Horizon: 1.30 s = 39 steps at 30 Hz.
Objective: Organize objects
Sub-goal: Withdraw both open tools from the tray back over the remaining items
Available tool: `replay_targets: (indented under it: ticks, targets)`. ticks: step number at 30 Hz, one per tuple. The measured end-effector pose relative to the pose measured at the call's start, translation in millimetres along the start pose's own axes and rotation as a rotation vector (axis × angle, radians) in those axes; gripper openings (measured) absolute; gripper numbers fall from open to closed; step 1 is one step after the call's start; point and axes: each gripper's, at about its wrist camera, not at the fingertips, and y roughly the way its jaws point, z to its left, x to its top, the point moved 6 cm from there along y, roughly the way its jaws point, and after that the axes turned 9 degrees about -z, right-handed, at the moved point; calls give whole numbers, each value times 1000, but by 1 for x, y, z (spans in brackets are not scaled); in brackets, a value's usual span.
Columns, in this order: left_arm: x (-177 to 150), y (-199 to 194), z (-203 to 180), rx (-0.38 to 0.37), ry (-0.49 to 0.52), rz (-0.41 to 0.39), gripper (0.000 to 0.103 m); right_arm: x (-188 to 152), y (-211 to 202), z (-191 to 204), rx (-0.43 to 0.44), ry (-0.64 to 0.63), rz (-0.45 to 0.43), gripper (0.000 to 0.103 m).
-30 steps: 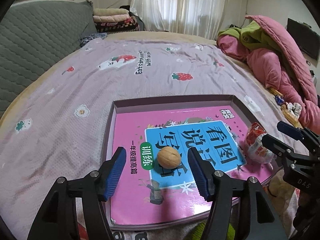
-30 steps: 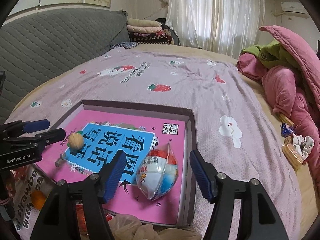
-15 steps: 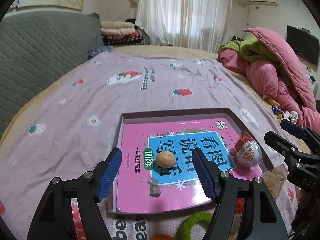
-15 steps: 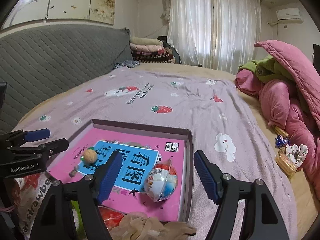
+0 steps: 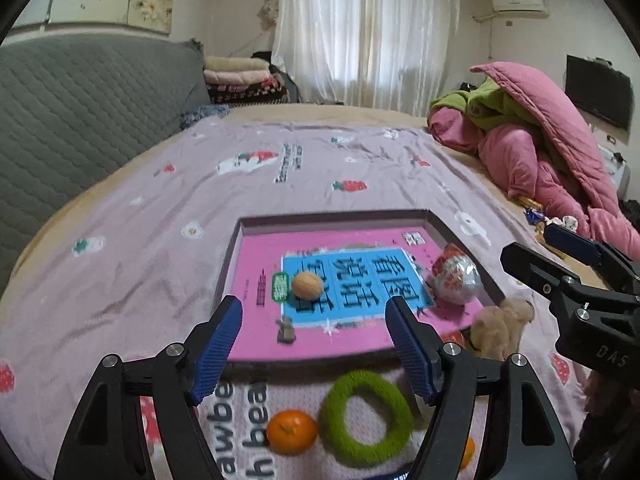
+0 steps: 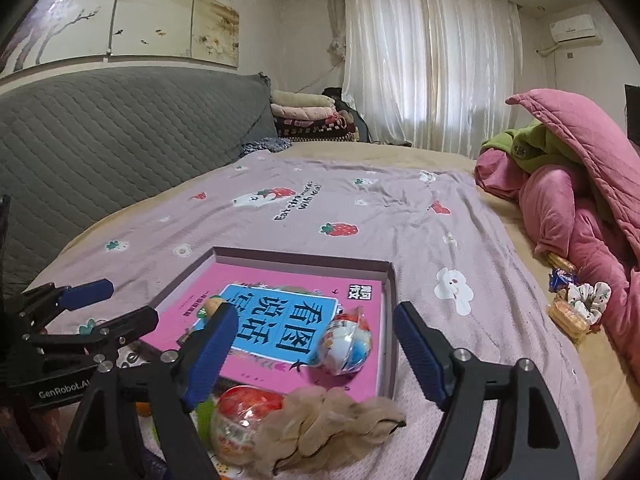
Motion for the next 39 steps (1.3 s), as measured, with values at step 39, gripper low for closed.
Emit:
replay_targets:
  ticks: [39]
  targets:
    - [-40,-60,7,15,-19,35,77,-53,-65,24,-3,-12,16,82]
